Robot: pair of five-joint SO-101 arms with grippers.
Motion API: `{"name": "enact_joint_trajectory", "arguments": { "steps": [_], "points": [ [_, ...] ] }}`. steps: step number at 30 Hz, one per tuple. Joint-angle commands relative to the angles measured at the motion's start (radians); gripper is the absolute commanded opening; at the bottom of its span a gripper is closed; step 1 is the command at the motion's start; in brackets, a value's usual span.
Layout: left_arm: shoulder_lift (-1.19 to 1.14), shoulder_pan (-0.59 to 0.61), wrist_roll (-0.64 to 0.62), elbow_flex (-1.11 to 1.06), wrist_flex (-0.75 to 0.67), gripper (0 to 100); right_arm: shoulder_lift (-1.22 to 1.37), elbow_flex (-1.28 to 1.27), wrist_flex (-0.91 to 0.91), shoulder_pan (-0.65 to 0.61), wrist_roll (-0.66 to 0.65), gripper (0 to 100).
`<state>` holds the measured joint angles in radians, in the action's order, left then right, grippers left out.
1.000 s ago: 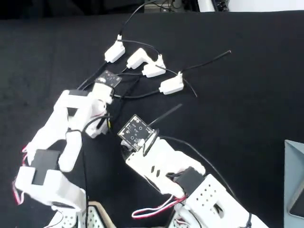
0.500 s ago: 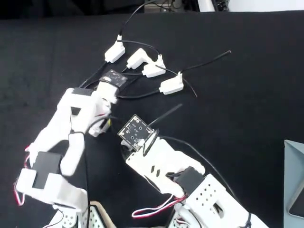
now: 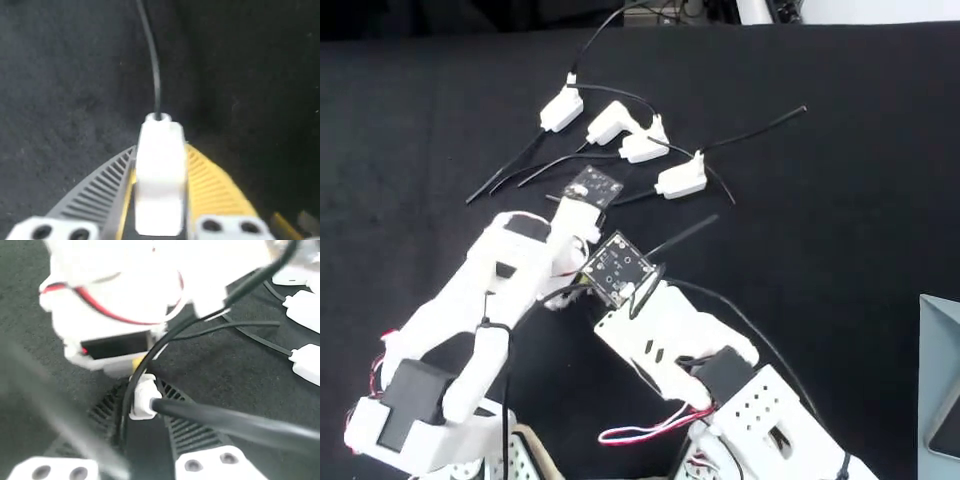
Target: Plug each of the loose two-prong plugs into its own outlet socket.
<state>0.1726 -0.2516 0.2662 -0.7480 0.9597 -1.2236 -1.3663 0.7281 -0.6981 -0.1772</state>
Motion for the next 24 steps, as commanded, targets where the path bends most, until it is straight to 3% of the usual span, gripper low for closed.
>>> {"name": "enact_joint_trajectory", "arguments": {
  "steps": [1, 17, 24],
  "points": [
    [0.043, 0.05, -0.008, -0.035, -0.046, 28, 0.004, 0.013, -0.011, 0.018, -0.009, 1.2],
    [0.051, 0.302, 0.1, 0.094, -0.046, 28, 0.004, 0.008, -0.015, 0.018, -0.009, 1.2],
    [0.052, 0.265, 0.097, 0.199, 0.149, 28, 0.004, 0.01, -0.012, 0.018, -0.009, 1.2]
  ]
}}
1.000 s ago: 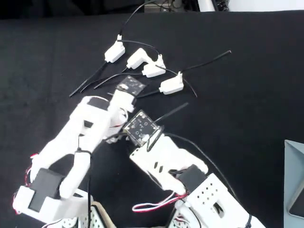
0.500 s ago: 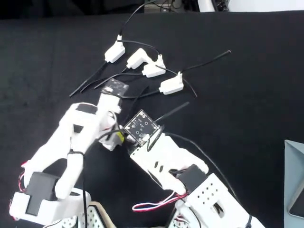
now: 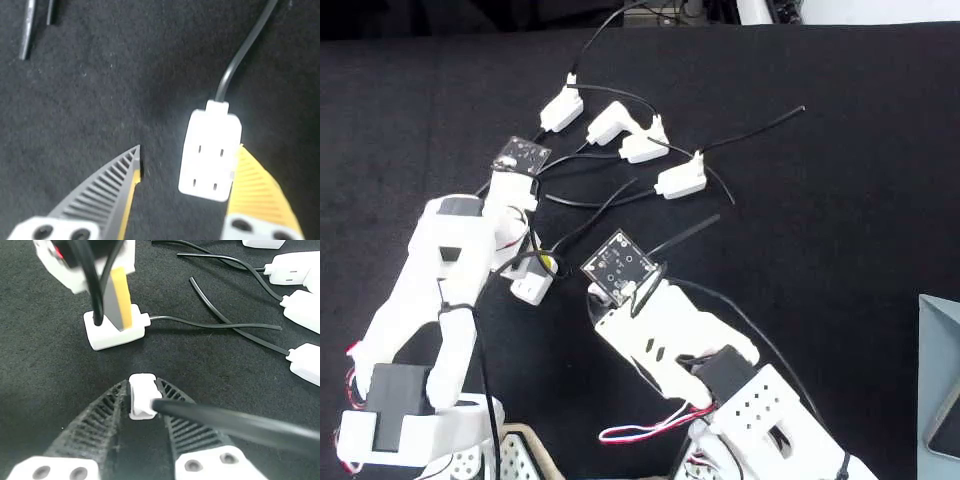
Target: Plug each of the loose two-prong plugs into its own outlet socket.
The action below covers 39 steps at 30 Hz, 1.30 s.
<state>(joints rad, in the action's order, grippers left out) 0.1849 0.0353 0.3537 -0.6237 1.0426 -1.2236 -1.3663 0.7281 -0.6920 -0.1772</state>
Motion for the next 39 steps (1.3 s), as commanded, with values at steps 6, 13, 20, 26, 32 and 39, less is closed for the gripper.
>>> {"name": "enact_joint_trajectory", "arguments": {
  "steps": [6, 13, 20, 26, 32, 39],
  "points": [
    [0.043, -0.035, 0.006, 0.12, 0.137, 28, 0.004, 0.013, -0.011, 0.012, -0.009, 1.2],
    [0.255, 0.11, -0.015, 0.122, 0.17, 21, 0.071, 0.105, 0.041, 0.008, -0.008, 1.2],
    [0.58, 0.328, -0.017, -0.031, 0.224, 15, 0.344, 0.288, 0.032, -0.103, -0.006, 1.2],
    [0.844, 0.539, -0.015, -0.206, 0.224, 16, 0.53, 0.417, -0.021, -0.199, -0.011, 1.2],
    [0.982, 0.622, -0.018, -0.343, 0.224, 17, 0.731, 0.585, -0.026, -0.226, -0.028, 1.2],
    [1.028, 0.625, -0.18, -0.484, 0.163, 17, 0.955, 0.697, -0.097, -0.224, -0.091, 1.1]
  ]
}}
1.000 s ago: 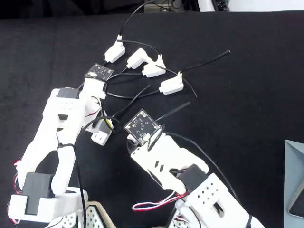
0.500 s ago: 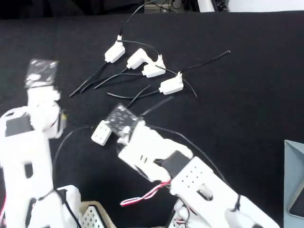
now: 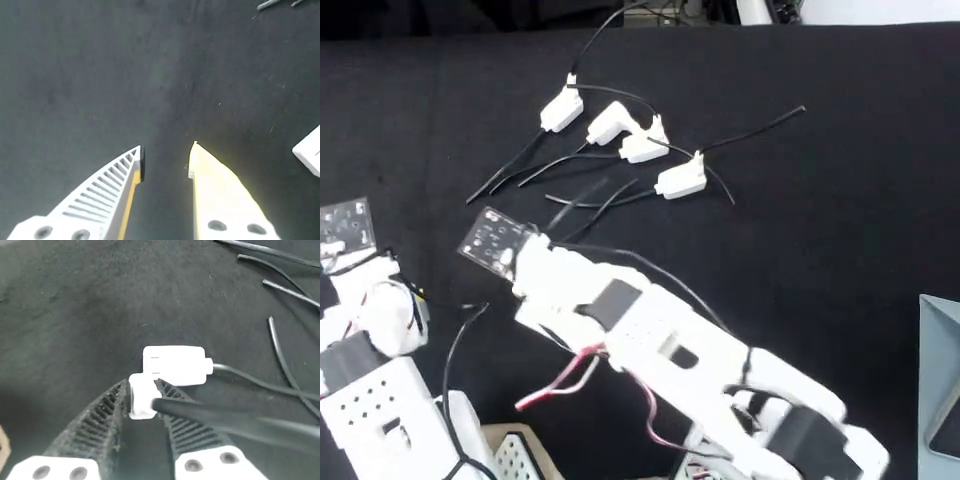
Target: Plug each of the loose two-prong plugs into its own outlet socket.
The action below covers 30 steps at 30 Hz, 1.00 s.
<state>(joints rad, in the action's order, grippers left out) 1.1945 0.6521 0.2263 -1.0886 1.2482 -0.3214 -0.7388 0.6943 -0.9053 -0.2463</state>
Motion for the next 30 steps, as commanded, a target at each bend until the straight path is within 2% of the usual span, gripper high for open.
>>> {"name": "enact_joint_trajectory", "arguments": {
  "steps": [1, 5, 9, 23, 30],
  "points": [
    [0.018, 0.008, -0.064, -0.03, -0.058, 17, 0.074, 0.07, -0.086, -0.011, -0.021, 1.1],
    [0.017, 0.008, -0.092, -0.051, -0.08, 17, 0.142, 0.071, -0.16, -0.009, -0.023, 1.1],
    [0.017, 0.007, -0.1, -0.058, -0.081, 17, 0.179, 0.076, -0.195, -0.006, -0.078, 1.1],
    [0.018, 0.007, -0.103, -0.117, -0.121, 17, 0.193, 0.065, -0.247, 0.044, -0.078, 1.1],
    [0.018, 0.007, -0.101, -0.117, -0.121, 17, 0.297, 0.071, -0.299, 0.054, -0.081, 1.1]
  ]
}}
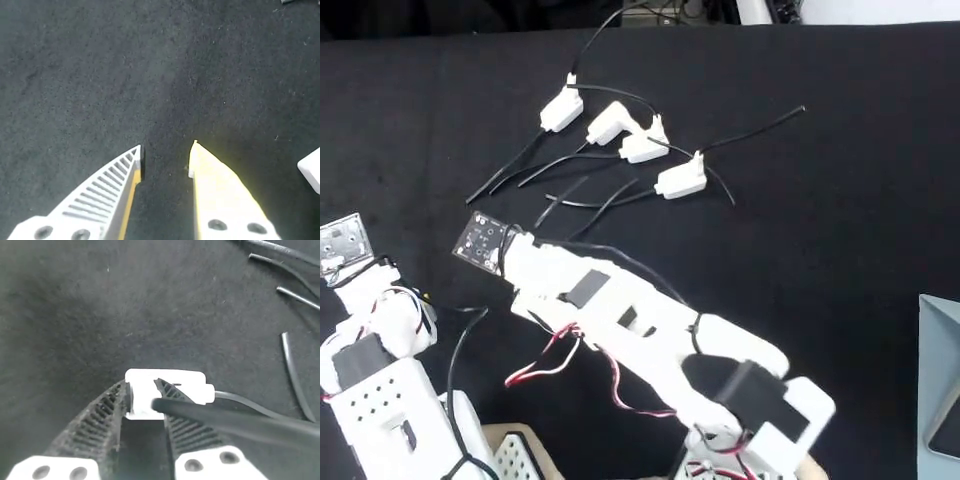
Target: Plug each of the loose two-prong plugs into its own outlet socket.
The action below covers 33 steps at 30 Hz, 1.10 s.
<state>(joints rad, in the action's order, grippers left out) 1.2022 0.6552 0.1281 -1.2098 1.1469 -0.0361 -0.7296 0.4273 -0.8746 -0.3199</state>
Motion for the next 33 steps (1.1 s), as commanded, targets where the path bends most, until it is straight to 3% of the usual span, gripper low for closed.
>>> {"name": "enact_joint_trajectory", "arguments": {
  "steps": [1, 21, 28, 33],
  "points": [
    [0.011, 0.004, -0.003, 0.004, -0.018, 17, 0.016, 0.062, -0.032, 0.025, -0.008, 1.1],
    [0.008, 0.004, -0.003, 0.002, -0.015, 17, 0.101, 0.061, -0.028, 0.028, -0.009, 1.6],
    [0.011, -0.004, -0.002, -0.021, -0.021, 17, -0.048, 0.077, 0.138, 0.023, -0.003, 21.4],
    [0.011, -0.004, -0.002, -0.022, -0.021, 17, -0.196, 0.097, 0.253, -0.023, -0.002, 22.5]
  ]
}}
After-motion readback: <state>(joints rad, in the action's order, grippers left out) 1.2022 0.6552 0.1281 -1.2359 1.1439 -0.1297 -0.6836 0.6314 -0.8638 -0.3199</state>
